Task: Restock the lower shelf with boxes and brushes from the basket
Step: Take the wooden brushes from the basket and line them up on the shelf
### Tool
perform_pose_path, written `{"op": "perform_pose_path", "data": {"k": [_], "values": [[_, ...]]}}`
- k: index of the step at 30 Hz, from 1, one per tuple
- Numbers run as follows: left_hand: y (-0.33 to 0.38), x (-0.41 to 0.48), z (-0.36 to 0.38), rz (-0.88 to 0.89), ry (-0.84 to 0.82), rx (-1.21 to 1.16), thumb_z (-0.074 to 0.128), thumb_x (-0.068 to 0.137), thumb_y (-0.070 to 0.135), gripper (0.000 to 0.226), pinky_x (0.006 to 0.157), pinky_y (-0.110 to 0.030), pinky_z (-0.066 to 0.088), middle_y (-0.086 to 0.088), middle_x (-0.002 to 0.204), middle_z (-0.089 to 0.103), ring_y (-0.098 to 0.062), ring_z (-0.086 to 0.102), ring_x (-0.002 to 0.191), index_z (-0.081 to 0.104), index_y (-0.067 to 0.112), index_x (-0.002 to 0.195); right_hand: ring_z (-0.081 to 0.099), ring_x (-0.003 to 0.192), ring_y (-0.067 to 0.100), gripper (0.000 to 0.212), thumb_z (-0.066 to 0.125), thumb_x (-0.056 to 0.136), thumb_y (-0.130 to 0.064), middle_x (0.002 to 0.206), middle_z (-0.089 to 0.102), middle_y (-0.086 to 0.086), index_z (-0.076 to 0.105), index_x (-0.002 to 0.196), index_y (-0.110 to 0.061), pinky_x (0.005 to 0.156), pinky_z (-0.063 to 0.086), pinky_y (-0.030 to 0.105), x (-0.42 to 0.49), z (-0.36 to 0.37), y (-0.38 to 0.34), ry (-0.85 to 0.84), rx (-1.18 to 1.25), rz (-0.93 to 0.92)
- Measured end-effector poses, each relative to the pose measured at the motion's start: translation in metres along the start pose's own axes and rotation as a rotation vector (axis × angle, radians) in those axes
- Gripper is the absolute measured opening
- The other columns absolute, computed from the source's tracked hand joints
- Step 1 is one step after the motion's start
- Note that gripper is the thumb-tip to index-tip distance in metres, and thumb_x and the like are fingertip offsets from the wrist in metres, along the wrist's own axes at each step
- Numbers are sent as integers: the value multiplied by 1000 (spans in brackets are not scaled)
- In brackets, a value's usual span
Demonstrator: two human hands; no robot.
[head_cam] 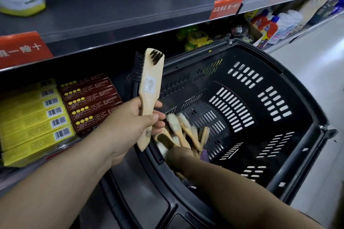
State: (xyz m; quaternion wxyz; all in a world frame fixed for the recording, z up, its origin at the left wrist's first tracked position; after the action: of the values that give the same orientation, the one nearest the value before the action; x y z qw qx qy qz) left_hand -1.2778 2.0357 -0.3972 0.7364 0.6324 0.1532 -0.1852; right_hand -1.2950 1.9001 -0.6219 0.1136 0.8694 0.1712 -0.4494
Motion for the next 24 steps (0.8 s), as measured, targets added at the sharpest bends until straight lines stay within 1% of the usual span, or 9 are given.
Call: {"op": "perform_pose_path", "data": {"k": [2,5,7,9,13,15,18,22,24], "values": [[0,0,2,-2,-25,4,49,92,-4,22,63,-17,56,2,73,69,-7,68,68,60,14,99,50,120,31,35,41,97,-19,128,55,15,54,125,-2,97,41,37,-1,-9,2,65,-24,40],[1,-1,4,0,-27,24,48,93,-2,22,63,-17,56,1,75,67,-6,66,65,59,15,100,56,111,28,44,54,90,-33,119,59,15,56,121,-2,91,45,37,-12,-34,13,81,130,60],[0,-1,4,-2,-4,24,46,94,0,20,61,-16,55,-1,76,62,-5,62,61,57,14,101,61,88,22,40,59,85,-39,96,64,11,62,105,-4,81,50,35,-30,-58,26,73,447,33],[-1,-1,3,-11,17,9,44,97,5,17,58,-17,55,-2,75,56,-5,56,57,57,14,101,62,74,17,26,58,88,-27,87,63,8,58,100,-4,73,54,30,-56,-84,34,39,906,-44],[0,-1,2,0,42,15,40,99,15,18,59,-21,52,-1,75,55,-8,54,59,58,16,101,70,81,21,21,54,90,-7,93,71,14,52,111,-2,68,58,29,-120,-134,35,-22,1623,-361],[-1,-2,4,0,39,39,42,99,20,18,65,-24,52,1,76,57,-9,55,61,59,16,104,69,85,23,26,56,87,-12,95,71,14,53,111,-4,74,58,31,-147,-153,28,-35,1728,-539],[-3,-7,14,-34,-18,-64,52,92,33,26,57,-21,52,4,69,62,-6,58,58,63,13,104,66,88,23,30,56,83,-13,99,67,12,57,112,-6,79,57,32,-169,-176,17,52,1766,-695],[1,-14,28,-36,-209,-150,64,71,40,48,65,-23,55,3,94,74,-10,70,84,59,21,115,67,88,21,34,56,82,-11,99,67,11,56,114,0,77,57,29,-172,-186,8,162,1882,-762],[0,-16,29,-21,-217,-53,71,67,30,48,59,-19,52,5,86,74,-7,70,77,59,21,112,68,81,19,33,58,82,-9,95,67,12,54,114,2,73,58,26,-167,-187,8,242,1922,-744]]}}
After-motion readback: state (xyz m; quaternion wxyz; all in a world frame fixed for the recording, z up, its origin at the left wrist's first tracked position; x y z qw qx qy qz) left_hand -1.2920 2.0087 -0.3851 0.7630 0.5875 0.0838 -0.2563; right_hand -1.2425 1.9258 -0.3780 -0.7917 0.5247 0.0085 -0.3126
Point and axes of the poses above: each hand's wrist, its own x-axis towards the middle knuckle, its own z-axis out of the palm, y = z × x, the point moved 9 cm from there along x, towards the middle knuckle
